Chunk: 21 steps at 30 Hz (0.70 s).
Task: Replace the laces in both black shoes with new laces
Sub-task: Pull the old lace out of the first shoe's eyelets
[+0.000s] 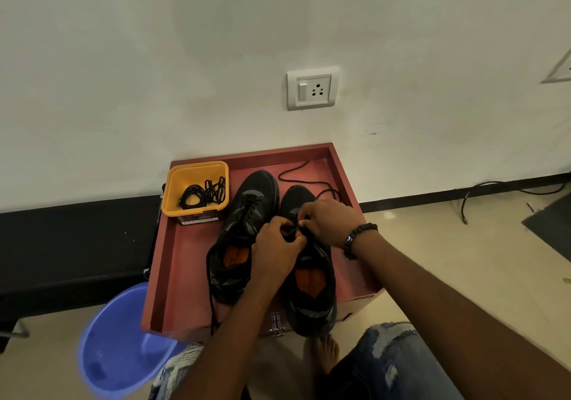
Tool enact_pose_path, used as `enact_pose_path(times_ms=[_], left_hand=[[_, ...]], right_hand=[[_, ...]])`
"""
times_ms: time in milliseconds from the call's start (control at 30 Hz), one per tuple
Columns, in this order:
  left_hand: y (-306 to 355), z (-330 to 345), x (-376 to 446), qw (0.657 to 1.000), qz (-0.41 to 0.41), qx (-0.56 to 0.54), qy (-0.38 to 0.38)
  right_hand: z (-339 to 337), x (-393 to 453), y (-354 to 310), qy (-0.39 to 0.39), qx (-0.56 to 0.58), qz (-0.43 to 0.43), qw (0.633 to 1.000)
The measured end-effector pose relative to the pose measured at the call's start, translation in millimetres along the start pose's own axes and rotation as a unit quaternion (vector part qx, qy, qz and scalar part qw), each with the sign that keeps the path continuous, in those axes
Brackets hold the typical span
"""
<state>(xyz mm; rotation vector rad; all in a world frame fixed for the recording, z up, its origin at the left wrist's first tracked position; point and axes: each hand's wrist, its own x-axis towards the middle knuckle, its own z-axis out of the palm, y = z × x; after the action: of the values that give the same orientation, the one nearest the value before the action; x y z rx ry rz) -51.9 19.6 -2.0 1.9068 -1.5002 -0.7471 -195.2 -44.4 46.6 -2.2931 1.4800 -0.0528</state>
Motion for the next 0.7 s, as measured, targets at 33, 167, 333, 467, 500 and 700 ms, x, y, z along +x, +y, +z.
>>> enact_pose_path(times_ms=[33,167,333,467,500,700], left_hand=[[0,0,-1,1.0,0.002,-0.005,0.001],[-1,1,-4,1.0,0.013,-0.015,-0.004],[-1,0,-6,1.0,-0.001,-0.024,0.002],[4,-1,-6,1.0,0.005,-0.005,-0.015],[4,0,-6,1.0,0.004,0.008,-0.023],[6,2,-14,1.0,-0.01,0.004,-0.028]], right_hand=[[2,1,-1,0.009,-0.017,0.005,1.0],[4,6,-4,-0.004,-0.085,-0.003,0.996],[-9,14,7,-0.065,0.128,-0.016,0.989],[4,9,18,-0.113,0.345,0.079,0.928],[5,9,19,-0.124,0.326,0.073,0.934],[-6,20,-11,-0.175,-0.111,-0.047,0.977]])
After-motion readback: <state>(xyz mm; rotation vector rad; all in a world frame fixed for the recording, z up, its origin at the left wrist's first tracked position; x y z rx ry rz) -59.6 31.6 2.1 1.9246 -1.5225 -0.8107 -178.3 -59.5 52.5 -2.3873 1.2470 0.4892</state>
